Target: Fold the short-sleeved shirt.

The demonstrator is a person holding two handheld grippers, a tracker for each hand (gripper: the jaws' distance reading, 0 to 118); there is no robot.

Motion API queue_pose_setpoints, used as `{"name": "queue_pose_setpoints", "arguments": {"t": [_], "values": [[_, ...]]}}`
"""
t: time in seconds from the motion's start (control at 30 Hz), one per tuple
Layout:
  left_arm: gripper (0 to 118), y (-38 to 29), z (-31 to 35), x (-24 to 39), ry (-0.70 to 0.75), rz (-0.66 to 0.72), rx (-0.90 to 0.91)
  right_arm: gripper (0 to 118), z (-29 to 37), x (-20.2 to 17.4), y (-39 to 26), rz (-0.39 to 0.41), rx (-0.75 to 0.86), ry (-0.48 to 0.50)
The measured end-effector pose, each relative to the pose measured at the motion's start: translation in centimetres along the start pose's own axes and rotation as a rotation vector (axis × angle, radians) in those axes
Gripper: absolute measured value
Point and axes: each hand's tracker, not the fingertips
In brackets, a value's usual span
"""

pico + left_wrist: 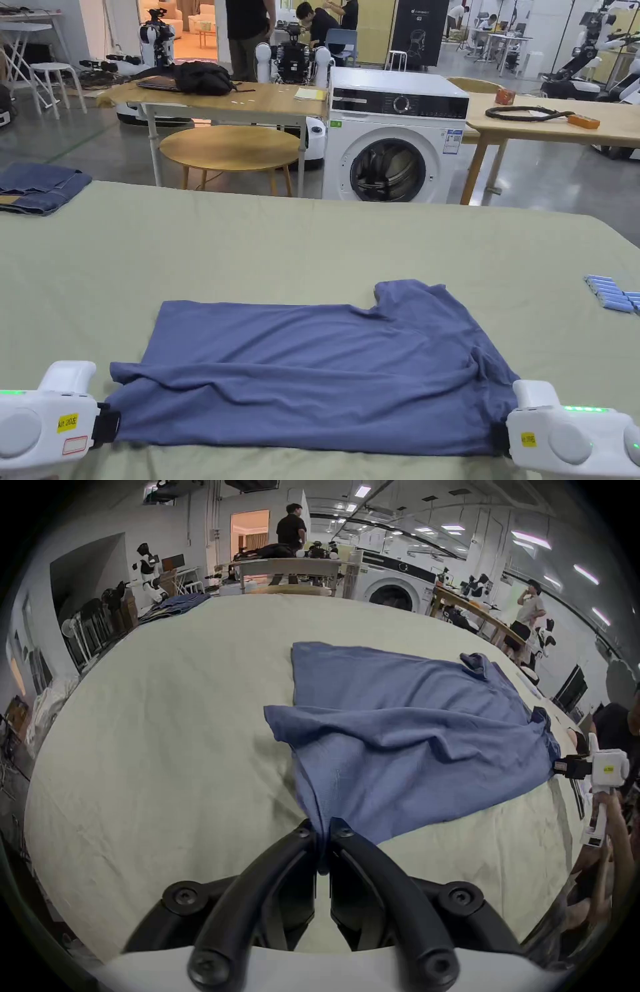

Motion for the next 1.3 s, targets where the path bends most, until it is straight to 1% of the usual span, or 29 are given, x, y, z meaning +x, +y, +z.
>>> {"name": "queue_pose_setpoints", "arguments": {"t": [0.1,0.2,0.23,0.33,0.5,0.6,0.7,0.73,0.8,0.9,0.97,1.03,1.07,1.1,1.13,1.17,1.2,1.3], "values": [[0,0.8,1.4,0.0,-0.008,-0.01,0.033,3,3.2,0.0,0.7,-0.001,0.053,-0.003],[0,1.0,3.6,0.3,-0.021,-0.012,0.06,3,6.6,0.0,1.5,0.025,0.107,-0.012],[0,0.9,4.3,0.2,-0.018,-0.012,0.069,3,7.6,-0.1,1.5,0.042,0.11,-0.023],[0,-0.1,6.3,-0.4,-0.009,-0.008,0.086,3,10.4,0.3,1.0,0.049,0.111,-0.017],[0,-4.0,8.6,-1.1,-0.023,0.023,0.072,3,13.4,-0.5,-2.9,0.06,0.075,0.0],[0,-7.0,8.6,-1.0,0.002,0.013,0.033,3,13.5,-1.0,-6.0,0.048,0.024,-0.003],[0,-9.8,7.6,-1.2,0.009,0.029,-0.019,3,11.5,-0.7,-8.9,0.022,-0.067,-0.03],[0,-10.5,6.9,-1.3,0.007,0.039,-0.037,3,10.6,-0.6,-10.0,0.011,-0.071,-0.033],[0,-11.8,5.3,-1.1,0.034,0.026,-0.067,3,8.2,-0.3,-11.5,0.013,-0.097,-0.053],[0,-12.2,3.8,-0.9,0.05,0.013,-0.086,4,6.3,0.1,-12.3,-0.007,-0.097,-0.049],[0,-12.4,3.5,-0.7,0.059,0.005,-0.079,6,6.0,-0.1,-12.1,0.007,-0.073,-0.057],[0,-12.2,3.0,-1.4,0.065,0.001,-0.076,14,6.4,-0.5,-11.7,0.035,-0.064,-0.065],[0,-12.0,3.1,-1.4,0.065,0.0,-0.076,25,6.7,-0.7,-11.4,0.05,-0.068,-0.08],[0,-11.9,3.3,-1.4,0.064,0.0,-0.079,42,7.2,-0.9,-11.1,0.059,-0.064,-0.103],[6,-11.4,3.7,-1.3,0.064,0.001,-0.081,56,7.8,-1.0,-10.7,0.063,-0.053,-0.118],[18,-11.2,4.3,-1.2,0.07,0.005,-0.067,66,8.8,-1.2,-10.1,0.053,-0.025,-0.126],[28,-11.0,4.8,-1.2,0.081,0.002,-0.036,69,9.8,-1.4,-9.5,0.044,0.024,-0.12],[30,-9.3,6.7,-0.5,0.045,0.036,0.078,69,11.8,-2.6,-7.5,0.026,0.136,-0.085]]}}
